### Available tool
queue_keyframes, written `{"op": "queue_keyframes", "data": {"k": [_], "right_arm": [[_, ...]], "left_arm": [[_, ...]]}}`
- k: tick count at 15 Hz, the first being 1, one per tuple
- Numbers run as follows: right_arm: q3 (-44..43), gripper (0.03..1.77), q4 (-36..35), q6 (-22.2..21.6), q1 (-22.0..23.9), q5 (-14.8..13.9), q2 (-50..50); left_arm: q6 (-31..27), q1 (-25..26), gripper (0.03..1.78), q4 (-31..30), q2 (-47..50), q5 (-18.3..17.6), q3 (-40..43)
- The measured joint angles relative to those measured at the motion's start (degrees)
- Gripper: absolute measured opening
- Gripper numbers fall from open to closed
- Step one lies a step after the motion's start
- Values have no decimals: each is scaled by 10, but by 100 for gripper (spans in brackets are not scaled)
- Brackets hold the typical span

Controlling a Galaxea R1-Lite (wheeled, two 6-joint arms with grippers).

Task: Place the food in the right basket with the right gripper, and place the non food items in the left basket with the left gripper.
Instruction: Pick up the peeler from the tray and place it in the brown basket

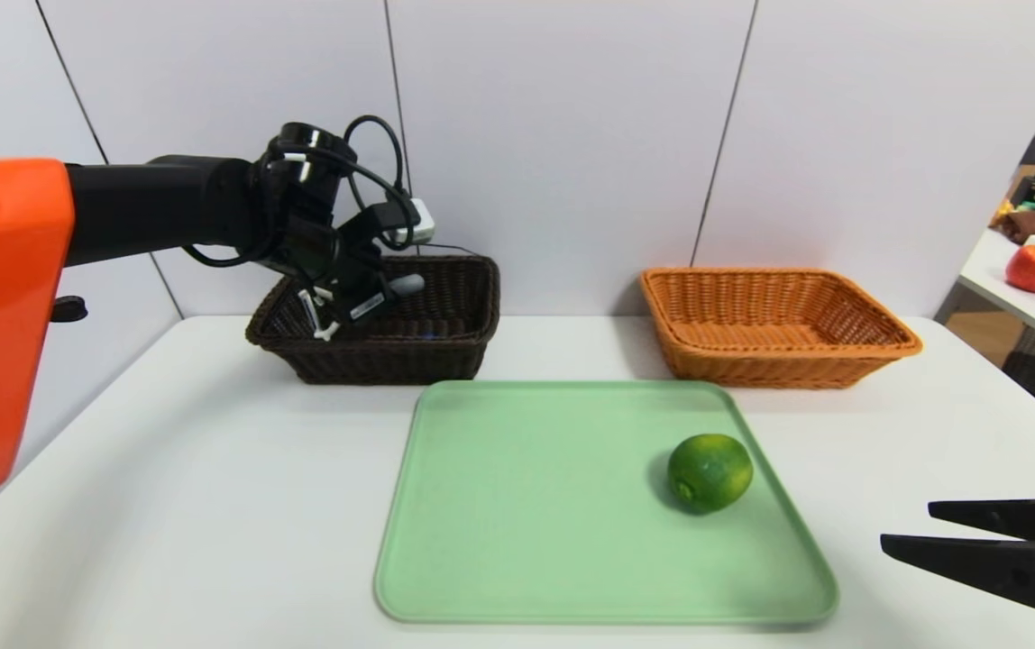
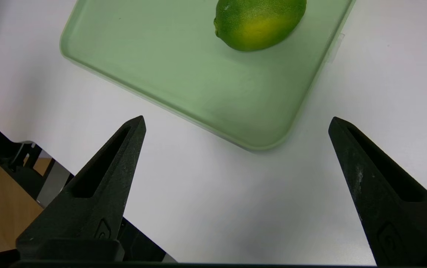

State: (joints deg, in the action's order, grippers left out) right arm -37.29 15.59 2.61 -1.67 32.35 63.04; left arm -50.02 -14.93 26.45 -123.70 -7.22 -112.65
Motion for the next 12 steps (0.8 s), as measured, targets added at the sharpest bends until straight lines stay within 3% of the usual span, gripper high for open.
{"op": "queue_keyframes", "data": {"k": [12], "right_arm": [[5,170,0,1,13,3,-1]], "left_arm": [[-12,-1,30,-24,13,-31,-4]]}}
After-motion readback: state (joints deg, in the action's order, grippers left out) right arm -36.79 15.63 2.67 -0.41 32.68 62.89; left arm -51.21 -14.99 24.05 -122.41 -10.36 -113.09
